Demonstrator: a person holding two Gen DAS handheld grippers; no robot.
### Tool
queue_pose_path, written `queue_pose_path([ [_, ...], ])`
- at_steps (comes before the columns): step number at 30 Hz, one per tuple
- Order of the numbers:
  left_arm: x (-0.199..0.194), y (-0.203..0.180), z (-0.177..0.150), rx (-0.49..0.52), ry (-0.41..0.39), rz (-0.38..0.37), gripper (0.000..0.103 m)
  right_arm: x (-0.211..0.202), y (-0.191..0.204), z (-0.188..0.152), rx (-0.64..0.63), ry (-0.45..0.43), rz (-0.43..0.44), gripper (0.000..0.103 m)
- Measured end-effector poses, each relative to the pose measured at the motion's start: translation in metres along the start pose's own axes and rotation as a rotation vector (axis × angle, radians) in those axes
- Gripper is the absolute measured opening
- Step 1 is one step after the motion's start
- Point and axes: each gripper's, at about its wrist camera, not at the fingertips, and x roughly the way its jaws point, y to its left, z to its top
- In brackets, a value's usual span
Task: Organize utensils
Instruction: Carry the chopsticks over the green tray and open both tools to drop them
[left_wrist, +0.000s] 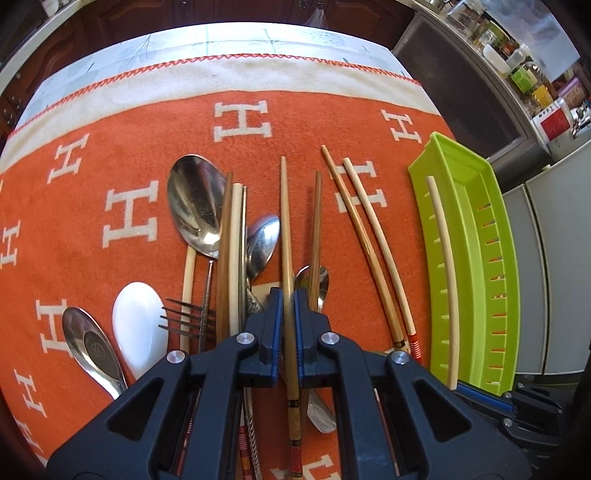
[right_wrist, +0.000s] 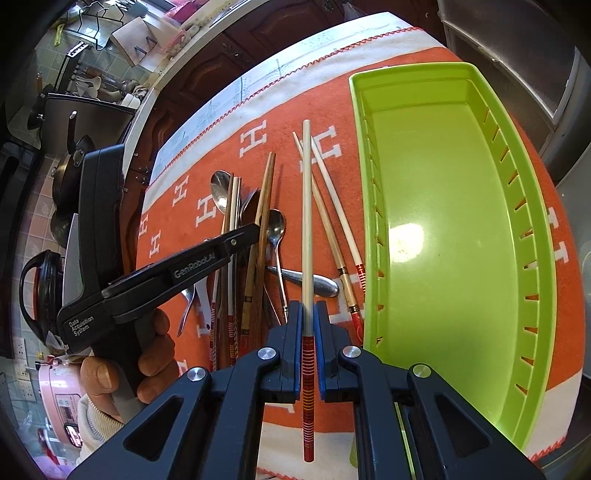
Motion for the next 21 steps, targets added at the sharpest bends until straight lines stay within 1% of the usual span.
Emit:
queue_pose_path([
  [4,0.015,-0.012,0.001,0.025,0.008,0.042,0.003,-0.001,-0.002,-0.003,0.005,0.004,-0.002,0.006],
  [6,0.017,-0.015,0.003,0.034,-0.006,0.054,0.004,-0.002,-0.004,-0.004,0.009,0.007,-0.004,0.006],
  [9,0.017,-0.013,0.005,0.010,-0.002,0.057,0.004,-0.004,-0.006,-0.005,0.015,0.006,-0.005,0.006],
  [12,0.013,-0.010,0.000,-0.006,-0.005,0.052,0.004,-0.007,-0.010,-0.007,0.017,0.004,0.000,0.006],
  [15,0.000,-0.010,-0.004,-0.005,-0.025,0.060,0.004,-0.013,-0.013,-0.008,0.012,-0.004,0.006,0.006],
  [19,-0.029,-0.012,-0.008,-0.009,-0.059,0.066,0.004,-0.030,-0.019,-0.009,0.004,-0.037,0.007,0.006],
  [21,-0.047,-0.011,-0.010,-0.010,-0.080,0.048,0.004,-0.040,-0.023,-0.009,0.000,-0.065,-0.008,0.006],
])
